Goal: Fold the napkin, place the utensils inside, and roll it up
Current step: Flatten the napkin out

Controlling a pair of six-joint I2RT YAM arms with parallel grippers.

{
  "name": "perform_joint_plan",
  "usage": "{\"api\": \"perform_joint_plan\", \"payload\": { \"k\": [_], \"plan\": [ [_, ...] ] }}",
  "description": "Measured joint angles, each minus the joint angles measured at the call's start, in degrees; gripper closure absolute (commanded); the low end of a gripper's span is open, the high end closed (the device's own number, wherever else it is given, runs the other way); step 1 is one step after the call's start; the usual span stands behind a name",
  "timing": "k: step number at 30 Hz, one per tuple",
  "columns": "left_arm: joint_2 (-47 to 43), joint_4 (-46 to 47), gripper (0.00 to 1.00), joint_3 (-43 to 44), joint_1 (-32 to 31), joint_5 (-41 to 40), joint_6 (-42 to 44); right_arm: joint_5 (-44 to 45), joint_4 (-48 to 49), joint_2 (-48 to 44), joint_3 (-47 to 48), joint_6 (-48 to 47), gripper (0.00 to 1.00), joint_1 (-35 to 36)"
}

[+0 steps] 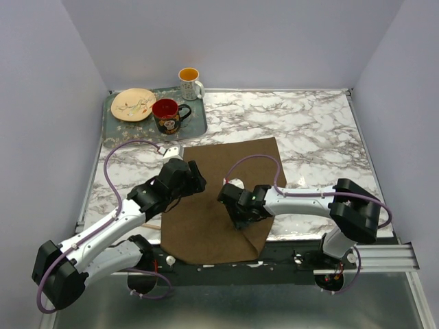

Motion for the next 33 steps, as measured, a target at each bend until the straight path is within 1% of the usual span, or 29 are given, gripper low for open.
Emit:
{"api": "perform_joint_plan", "payload": {
  "k": [3, 4, 8, 9, 11, 12, 13, 15, 16, 19, 23, 26, 27, 28, 29, 30, 31, 32, 33],
  "plan": [
    [-0.07, -0.02, 0.24, 0.0, 0.0, -0.11, 0.07, 0.76, 0.02, 0.46, 0.0, 0.0, 0.59, 0.0],
    [-0.22, -0.02, 0.24, 0.0, 0.0, -0.13, 0.09, 1.05, 0.02, 0.46, 0.0, -0.02, 0.62, 0.0],
    [-0.81, -0.02, 0.24, 0.0, 0.0, -0.15, 0.22, 1.62, 0.04, 0.68, 0.0, -0.13, 0.69, 0.0],
    [-0.85, -0.02, 0.24, 0.0, 0.0, -0.15, 0.22, 1.95, 0.04, 0.76, 0.02, -0.17, 0.69, 0.0],
    [-0.87, -0.02, 0.24, 0.0, 0.0, -0.15, 0.24, 2.36, 0.02, 0.79, 0.02, -0.17, 0.78, 0.0],
    [-0.87, -0.02, 0.24, 0.0, 0.0, -0.15, 0.28, 2.49, 0.02, 0.79, 0.02, -0.22, 0.81, 0.0],
    [-0.92, -0.02, 0.24, 0.0, 0.0, -0.15, 0.33, 2.86, -0.02, 0.79, 0.02, -0.24, 0.87, 0.0],
    [-0.92, -0.02, 0.24, 0.0, 0.0, -0.15, 0.46, 3.5, -0.09, 0.79, 0.02, -0.17, 0.91, 0.02],
    [-0.92, 0.0, 0.24, 0.0, 0.0, -0.15, 0.46, 3.96, -0.17, 0.74, 0.04, -0.15, 0.95, 0.04],
    [-0.85, 0.02, 0.24, 0.0, 0.0, -0.15, 0.5, 5.51, -1.03, 0.28, 0.09, -0.13, 0.96, 0.07],
    [0.07, 0.09, 0.23, 0.09, 0.0, -0.11, 0.92, 9.25, -5.86, -4.02, 0.15, 1.44, 0.95, 0.07],
    [1.53, 0.44, 0.23, 0.42, 0.0, -0.11, 1.36, 13.22, -10.75, -14.69, -2.34, 6.23, 0.93, -0.42],
    [1.95, 0.52, 0.22, 0.55, 0.0, -0.11, 1.44, 14.21, -12.81, -18.56, -3.8, 8.63, 0.91, -0.94],
    [2.43, 0.68, 0.21, 0.72, 0.0, -0.11, 1.53, 14.97, -13.92, -22.27, -5.66, 10.69, 0.8, -1.51],
    [2.86, 0.87, 0.2, 0.9, 0.0, -0.11, 1.55, 16.22, -16.63, -27.21, -8.07, 13.44, 0.71, -2.67],
    [3.17, 0.87, 0.18, 1.07, 0.0, -0.11, 1.55, 17.31, -19.76, -33.44, -10.82, 17.0, 0.58, -4.02],
    [3.54, 0.96, 0.16, 1.31, 0.0, -0.11, 1.55, 18.14, -22.03, -38.45, -13.05, 19.67, 0.4, -4.96],
    [3.93, 1.22, 0.14, 1.53, 0.13, -0.11, 1.6, 19.02, -24.57, -45.33, -15.5, 22.97, 0.33, -5.53],
    [4.31, 1.4, 0.12, 1.66, 0.28, -0.11, 1.55, 19.17, -25.77, -49.31, -16.83, 24.2, 0.23, -5.55]
  ]
}}
